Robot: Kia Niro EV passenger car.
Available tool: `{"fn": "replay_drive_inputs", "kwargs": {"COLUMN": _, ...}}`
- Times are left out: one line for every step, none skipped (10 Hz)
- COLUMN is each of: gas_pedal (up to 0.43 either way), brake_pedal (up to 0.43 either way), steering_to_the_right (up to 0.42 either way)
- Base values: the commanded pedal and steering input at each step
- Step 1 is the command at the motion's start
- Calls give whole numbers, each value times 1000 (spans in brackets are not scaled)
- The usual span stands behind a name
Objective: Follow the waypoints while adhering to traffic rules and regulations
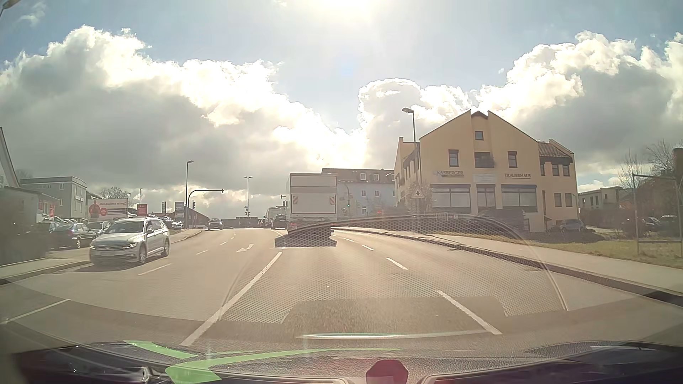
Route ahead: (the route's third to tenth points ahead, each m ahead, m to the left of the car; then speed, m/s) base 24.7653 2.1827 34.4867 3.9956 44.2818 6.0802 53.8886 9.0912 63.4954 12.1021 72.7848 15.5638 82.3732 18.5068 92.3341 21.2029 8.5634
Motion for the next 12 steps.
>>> {"fn": "replay_drive_inputs", "kwargs": {"gas_pedal": 0, "brake_pedal": 0, "steering_to_the_right": -32}}
{"fn": "replay_drive_inputs", "kwargs": {"gas_pedal": 0, "brake_pedal": 0, "steering_to_the_right": -32}}
{"fn": "replay_drive_inputs", "kwargs": {"gas_pedal": 0, "brake_pedal": 0, "steering_to_the_right": -32}}
{"fn": "replay_drive_inputs", "kwargs": {"gas_pedal": 0, "brake_pedal": 0, "steering_to_the_right": -31}}
{"fn": "replay_drive_inputs", "kwargs": {"gas_pedal": 0, "brake_pedal": 0, "steering_to_the_right": -31}}
{"fn": "replay_drive_inputs", "kwargs": {"gas_pedal": 0, "brake_pedal": 0, "steering_to_the_right": -31}}
{"fn": "replay_drive_inputs", "kwargs": {"gas_pedal": 0, "brake_pedal": 0, "steering_to_the_right": -31}}
{"fn": "replay_drive_inputs", "kwargs": {"gas_pedal": 0, "brake_pedal": 0, "steering_to_the_right": -31}}
{"fn": "replay_drive_inputs", "kwargs": {"gas_pedal": 0, "brake_pedal": 0, "steering_to_the_right": -31}}
{"fn": "replay_drive_inputs", "kwargs": {"gas_pedal": 0, "brake_pedal": 0, "steering_to_the_right": -31}}
{"fn": "replay_drive_inputs", "kwargs": {"gas_pedal": 0, "brake_pedal": 0, "steering_to_the_right": -31}}
{"fn": "replay_drive_inputs", "kwargs": {"gas_pedal": 79, "brake_pedal": 0, "steering_to_the_right": -31}}
